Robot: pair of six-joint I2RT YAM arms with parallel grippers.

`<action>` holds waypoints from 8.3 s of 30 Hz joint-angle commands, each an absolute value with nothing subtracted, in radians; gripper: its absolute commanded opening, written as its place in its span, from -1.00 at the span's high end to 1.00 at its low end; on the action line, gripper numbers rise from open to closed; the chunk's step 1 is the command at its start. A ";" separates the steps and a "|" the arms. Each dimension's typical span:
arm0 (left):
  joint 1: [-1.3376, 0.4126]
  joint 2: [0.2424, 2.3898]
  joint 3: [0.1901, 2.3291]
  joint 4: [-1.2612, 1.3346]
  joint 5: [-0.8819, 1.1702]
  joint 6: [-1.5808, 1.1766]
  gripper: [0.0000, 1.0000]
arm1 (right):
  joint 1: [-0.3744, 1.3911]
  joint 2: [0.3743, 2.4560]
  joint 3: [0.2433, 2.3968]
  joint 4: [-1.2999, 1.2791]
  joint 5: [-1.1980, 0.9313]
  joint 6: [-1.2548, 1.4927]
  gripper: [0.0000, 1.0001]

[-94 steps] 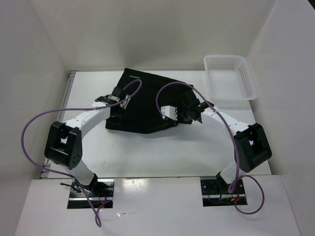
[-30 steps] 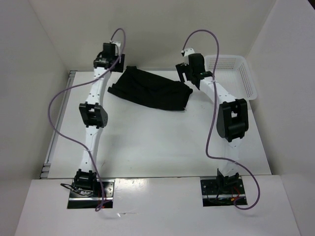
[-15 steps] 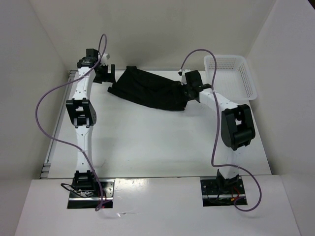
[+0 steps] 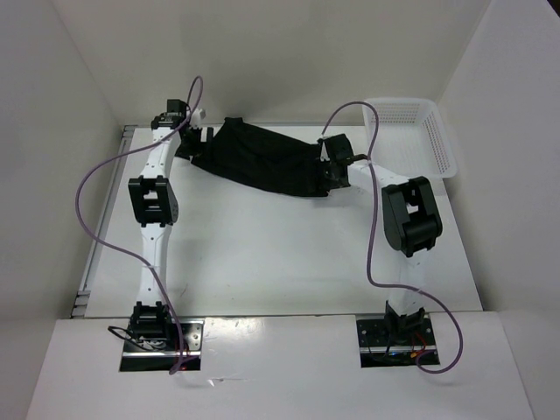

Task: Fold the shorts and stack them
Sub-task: Fold the shorts

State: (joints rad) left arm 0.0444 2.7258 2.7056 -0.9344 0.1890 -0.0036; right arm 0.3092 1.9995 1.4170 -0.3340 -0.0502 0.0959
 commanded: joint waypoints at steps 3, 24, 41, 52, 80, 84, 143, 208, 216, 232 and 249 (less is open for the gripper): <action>0.040 2.773 2.712 -0.917 0.147 0.000 -0.93 | 0.296 2.020 1.419 -0.337 -0.060 0.167 -0.90; 0.112 2.332 2.188 -0.988 0.244 0.000 1.00 | 0.265 1.923 1.309 -0.320 -0.219 0.069 1.00; 0.061 1.743 1.211 -0.911 0.046 0.000 0.54 | 0.363 1.582 1.029 -0.782 -0.328 -0.494 0.19; 0.052 1.595 1.445 -0.852 -0.035 0.000 -0.31 | 0.373 1.447 1.250 -0.975 -0.199 -0.748 -0.61; -0.115 1.926 1.541 -0.610 -0.160 0.000 -0.43 | 0.261 1.755 1.364 -0.502 -0.408 -0.579 -0.36; 0.032 2.028 1.843 -0.805 0.182 0.000 0.39 | 0.261 1.732 1.350 -0.456 -0.417 -0.506 -0.36; 0.117 1.911 1.690 -0.857 0.347 0.000 1.00 | 0.344 1.695 1.112 -0.383 -0.354 -0.635 1.00; 0.183 2.011 1.387 -0.986 0.383 0.000 0.44 | 0.334 1.712 1.100 -0.146 -0.037 -0.383 0.01; 0.204 1.990 1.414 -1.038 0.393 0.000 1.00 | 0.344 1.721 1.100 -0.137 -0.037 -0.393 0.04; 0.213 1.891 1.303 -1.302 0.330 0.000 1.00 | 0.344 1.752 1.100 -0.071 0.031 -0.411 0.86; 0.271 1.895 1.512 -1.084 0.348 0.000 -1.00 | 0.354 1.723 1.103 -0.080 0.012 -0.420 -0.13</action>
